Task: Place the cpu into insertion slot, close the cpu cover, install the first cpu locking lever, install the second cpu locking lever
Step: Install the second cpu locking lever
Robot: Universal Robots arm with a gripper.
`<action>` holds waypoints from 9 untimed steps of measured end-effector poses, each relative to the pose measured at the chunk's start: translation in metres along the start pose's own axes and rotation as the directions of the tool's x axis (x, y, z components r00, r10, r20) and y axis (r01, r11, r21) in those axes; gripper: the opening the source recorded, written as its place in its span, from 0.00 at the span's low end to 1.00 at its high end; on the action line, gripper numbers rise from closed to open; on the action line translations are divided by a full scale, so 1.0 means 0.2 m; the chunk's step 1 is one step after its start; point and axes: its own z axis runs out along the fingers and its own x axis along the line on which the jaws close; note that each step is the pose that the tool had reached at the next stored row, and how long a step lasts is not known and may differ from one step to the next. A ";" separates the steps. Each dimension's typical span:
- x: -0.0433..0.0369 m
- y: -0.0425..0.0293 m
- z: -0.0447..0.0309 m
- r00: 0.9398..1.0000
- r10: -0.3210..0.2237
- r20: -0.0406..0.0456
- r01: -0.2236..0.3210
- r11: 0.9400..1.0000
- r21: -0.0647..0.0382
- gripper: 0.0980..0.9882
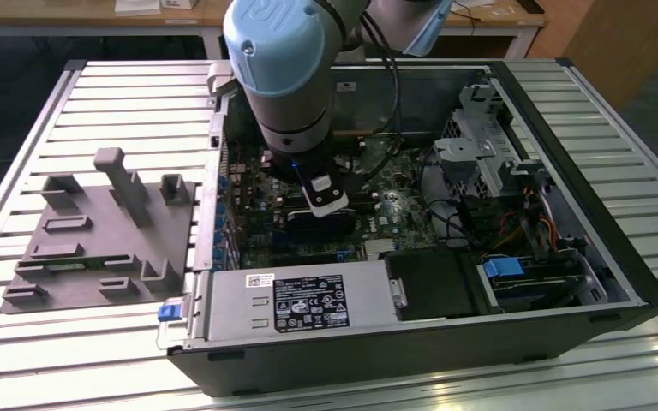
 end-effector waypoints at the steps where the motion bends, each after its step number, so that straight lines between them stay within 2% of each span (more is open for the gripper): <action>1: 0.000 -0.001 0.002 1.000 0.000 0.000 0.000 1.000 -0.001 0.00; 9: 0.006 -0.007 0.018 1.000 0.001 -0.001 -0.001 1.000 -0.004 0.00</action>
